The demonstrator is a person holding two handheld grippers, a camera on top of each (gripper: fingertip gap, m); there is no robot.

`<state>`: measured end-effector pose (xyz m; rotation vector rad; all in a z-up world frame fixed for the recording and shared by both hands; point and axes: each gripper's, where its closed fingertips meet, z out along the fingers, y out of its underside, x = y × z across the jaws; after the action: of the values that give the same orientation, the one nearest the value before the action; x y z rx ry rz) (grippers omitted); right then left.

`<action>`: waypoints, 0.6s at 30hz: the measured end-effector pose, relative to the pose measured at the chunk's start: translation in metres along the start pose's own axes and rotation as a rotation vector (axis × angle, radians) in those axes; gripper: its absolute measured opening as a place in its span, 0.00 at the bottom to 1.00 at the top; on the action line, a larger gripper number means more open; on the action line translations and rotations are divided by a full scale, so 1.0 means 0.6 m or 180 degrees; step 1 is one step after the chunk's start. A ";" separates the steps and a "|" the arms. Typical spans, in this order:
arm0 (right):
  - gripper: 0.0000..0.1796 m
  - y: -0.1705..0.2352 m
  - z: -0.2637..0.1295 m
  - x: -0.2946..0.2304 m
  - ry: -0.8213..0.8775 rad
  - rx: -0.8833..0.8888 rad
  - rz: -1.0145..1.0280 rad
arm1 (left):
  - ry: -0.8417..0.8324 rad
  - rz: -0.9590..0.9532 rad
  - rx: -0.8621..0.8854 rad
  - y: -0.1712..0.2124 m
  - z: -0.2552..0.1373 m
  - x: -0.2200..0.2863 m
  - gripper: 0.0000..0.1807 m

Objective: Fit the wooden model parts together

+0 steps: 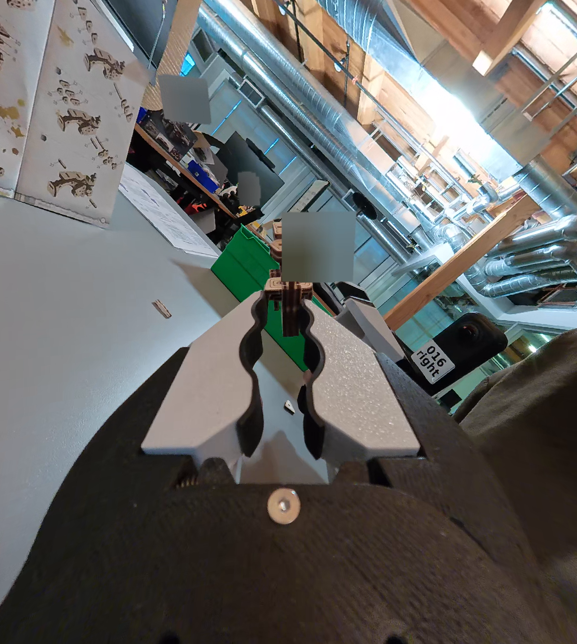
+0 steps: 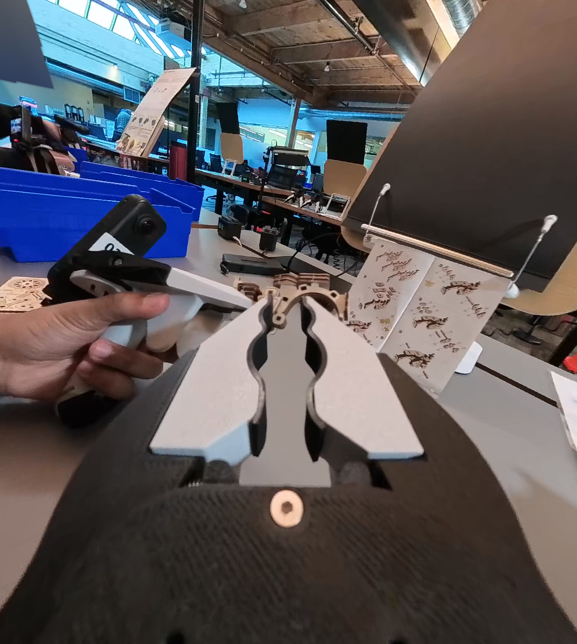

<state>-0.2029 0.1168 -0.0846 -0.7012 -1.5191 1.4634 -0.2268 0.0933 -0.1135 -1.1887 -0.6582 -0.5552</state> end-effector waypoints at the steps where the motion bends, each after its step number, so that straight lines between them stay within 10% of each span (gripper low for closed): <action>1: 0.08 0.000 0.000 -0.002 -0.0012 0.0001 0.0009 | -0.0009 0.0010 0.0004 0.000 0.000 0.000 0.07; 18: 0.09 0.020 0.004 -0.003 -0.0288 -0.0237 0.0869 | -0.0102 0.0440 0.0222 -0.015 -0.003 0.024 0.08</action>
<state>-0.2063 0.1159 -0.0967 -0.9273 -1.6009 1.6660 -0.2229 0.0884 -0.0980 -1.1696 -0.6125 -0.3947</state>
